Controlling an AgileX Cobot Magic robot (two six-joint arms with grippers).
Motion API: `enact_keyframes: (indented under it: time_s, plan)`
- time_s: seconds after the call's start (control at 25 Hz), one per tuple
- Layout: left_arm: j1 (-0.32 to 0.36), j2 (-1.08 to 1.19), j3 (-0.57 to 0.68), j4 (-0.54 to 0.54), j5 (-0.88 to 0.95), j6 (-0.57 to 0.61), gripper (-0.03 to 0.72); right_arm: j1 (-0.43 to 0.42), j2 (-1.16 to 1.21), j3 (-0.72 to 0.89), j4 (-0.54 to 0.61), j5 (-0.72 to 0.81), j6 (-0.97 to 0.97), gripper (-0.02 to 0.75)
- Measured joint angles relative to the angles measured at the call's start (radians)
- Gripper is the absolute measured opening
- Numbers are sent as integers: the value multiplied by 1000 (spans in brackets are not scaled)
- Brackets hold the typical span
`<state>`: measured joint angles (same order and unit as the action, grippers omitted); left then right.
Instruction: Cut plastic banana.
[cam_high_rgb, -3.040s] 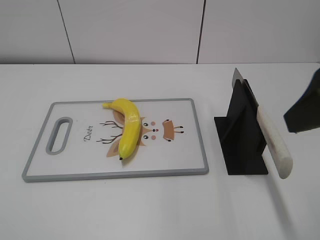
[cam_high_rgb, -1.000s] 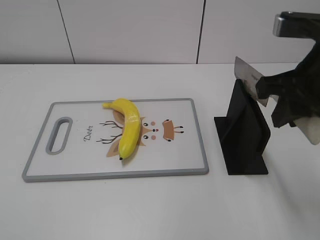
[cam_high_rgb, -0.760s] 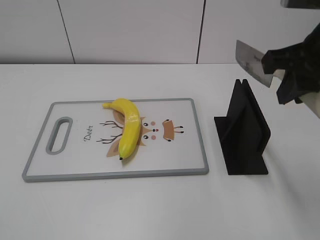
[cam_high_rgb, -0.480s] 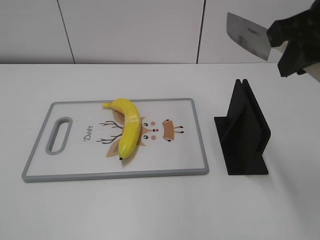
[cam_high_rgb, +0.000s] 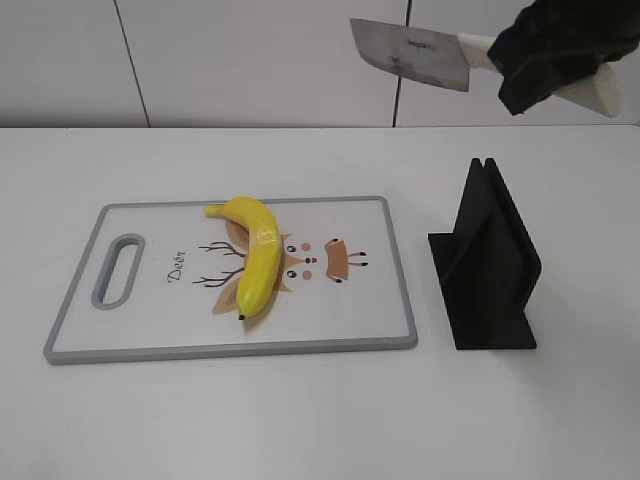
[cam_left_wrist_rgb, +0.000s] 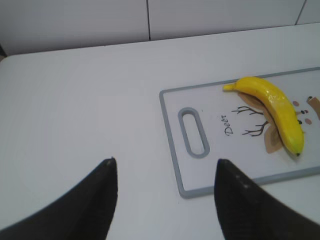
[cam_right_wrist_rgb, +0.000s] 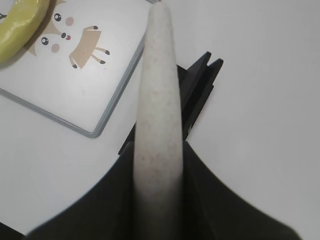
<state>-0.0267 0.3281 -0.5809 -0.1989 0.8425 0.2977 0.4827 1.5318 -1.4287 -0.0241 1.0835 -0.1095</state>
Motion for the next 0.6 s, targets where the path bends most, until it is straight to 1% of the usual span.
enact_keyframes:
  time_s: [0.2, 0.4, 0.52, 0.6]
  plan:
    - [0, 249, -90, -87, -127, 154, 579, 0, 100, -91, 34, 5, -237, 172]
    - [0, 500, -244, -197, -141, 343, 579, 0, 170, -137, 67, 7, -413, 172]
    - [0, 637, -352, -299, -131, 510, 579, 0, 205, -139, 102, -25, -529, 171]
    - [0, 728, -437, -378, -80, 636, 579, 0, 225, -140, 133, -43, -630, 171]
